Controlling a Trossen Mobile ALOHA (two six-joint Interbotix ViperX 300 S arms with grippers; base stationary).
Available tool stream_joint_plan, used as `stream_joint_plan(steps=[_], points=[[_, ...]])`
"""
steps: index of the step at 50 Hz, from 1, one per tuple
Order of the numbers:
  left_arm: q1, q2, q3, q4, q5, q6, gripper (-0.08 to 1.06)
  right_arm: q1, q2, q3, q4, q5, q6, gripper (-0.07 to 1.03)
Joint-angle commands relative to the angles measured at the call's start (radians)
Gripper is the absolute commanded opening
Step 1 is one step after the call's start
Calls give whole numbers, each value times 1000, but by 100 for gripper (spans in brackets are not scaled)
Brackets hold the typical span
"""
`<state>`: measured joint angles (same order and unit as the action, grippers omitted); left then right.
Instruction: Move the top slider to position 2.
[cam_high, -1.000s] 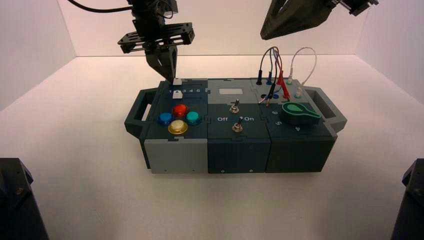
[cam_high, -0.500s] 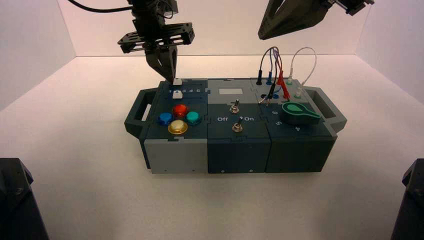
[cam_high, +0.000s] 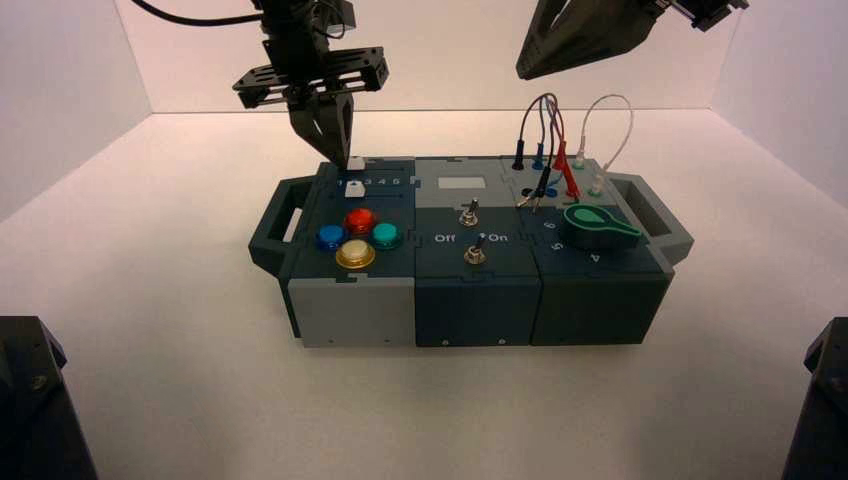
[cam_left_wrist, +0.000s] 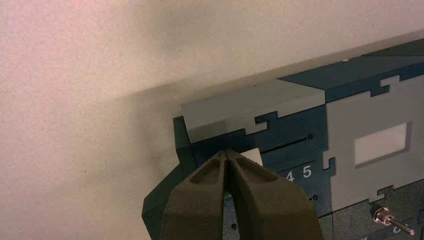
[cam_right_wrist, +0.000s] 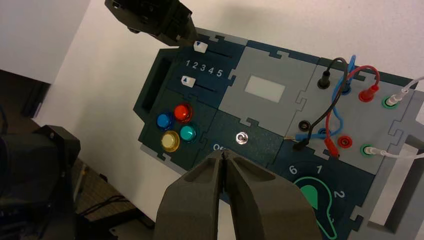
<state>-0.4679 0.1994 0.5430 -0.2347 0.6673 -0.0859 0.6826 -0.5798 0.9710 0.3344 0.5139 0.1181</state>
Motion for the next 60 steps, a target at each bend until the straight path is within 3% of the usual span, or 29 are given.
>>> stream_joint_plan(steps=[1,27,44,60], points=[[-6,-28,0,0,6,3,-3,-3,-3,-32,3,-3,-5,-2],[-20,-28,-9,-6,6,2,-3,-3,-3,-28,3,-3,-3,-2],[-18,-52,-5,14,23,3,-3,-3,-3,-31,3,5,-3,-2],[-17,-124,-2,15,75,14,-3,-3,-12,-40,-11,37,-5,-2]])
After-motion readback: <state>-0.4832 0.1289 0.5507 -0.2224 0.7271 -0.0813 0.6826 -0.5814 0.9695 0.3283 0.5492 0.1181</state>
